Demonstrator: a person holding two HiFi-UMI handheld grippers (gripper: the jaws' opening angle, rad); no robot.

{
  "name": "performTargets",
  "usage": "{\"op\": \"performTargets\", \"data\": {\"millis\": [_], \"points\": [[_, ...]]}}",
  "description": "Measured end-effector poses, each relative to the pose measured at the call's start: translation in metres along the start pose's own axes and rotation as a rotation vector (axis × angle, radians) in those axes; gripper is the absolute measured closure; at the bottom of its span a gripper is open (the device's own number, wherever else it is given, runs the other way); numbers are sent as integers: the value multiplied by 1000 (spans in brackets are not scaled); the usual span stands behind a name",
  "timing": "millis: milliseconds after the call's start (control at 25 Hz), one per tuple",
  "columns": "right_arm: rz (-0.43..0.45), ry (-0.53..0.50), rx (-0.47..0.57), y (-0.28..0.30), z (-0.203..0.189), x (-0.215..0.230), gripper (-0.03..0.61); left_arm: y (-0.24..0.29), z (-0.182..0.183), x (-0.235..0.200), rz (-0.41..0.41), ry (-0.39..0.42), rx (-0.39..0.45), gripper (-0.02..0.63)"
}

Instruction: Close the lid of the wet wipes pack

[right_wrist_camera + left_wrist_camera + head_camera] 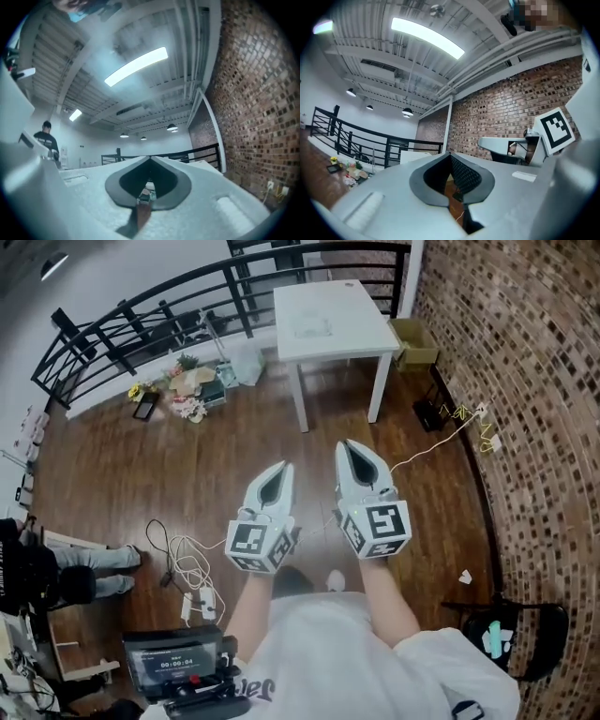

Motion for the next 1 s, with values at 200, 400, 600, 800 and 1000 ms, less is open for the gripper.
{"op": "performTargets", "data": {"millis": [200,400,600,800,1000], "points": [[10,-33,-35,50,-12,38,589,51,-7,-25,38,-19,2,598],[-8,-27,-124,104,-40,82,589,125,-24,-59,13,9,-18,598],[2,-88,-146,204,-35,119,589,231,-27,-120,4,-28,7,598],[-6,-99,-160,309,-29,140,589,316,-11,-186,-35,-30,39,598],[29,-83,-187,388,-41,147,588,372,-7,-253,7,-11,46,598]]}}
Point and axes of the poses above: the fingertips, and each gripper's own axes: y forward along the fingers, x to its right, z out of its top, the point moved 9 cm from there along -y, backward along the fingers, and after that the axes turned 7 degrees about y, right-handed, at the moved point
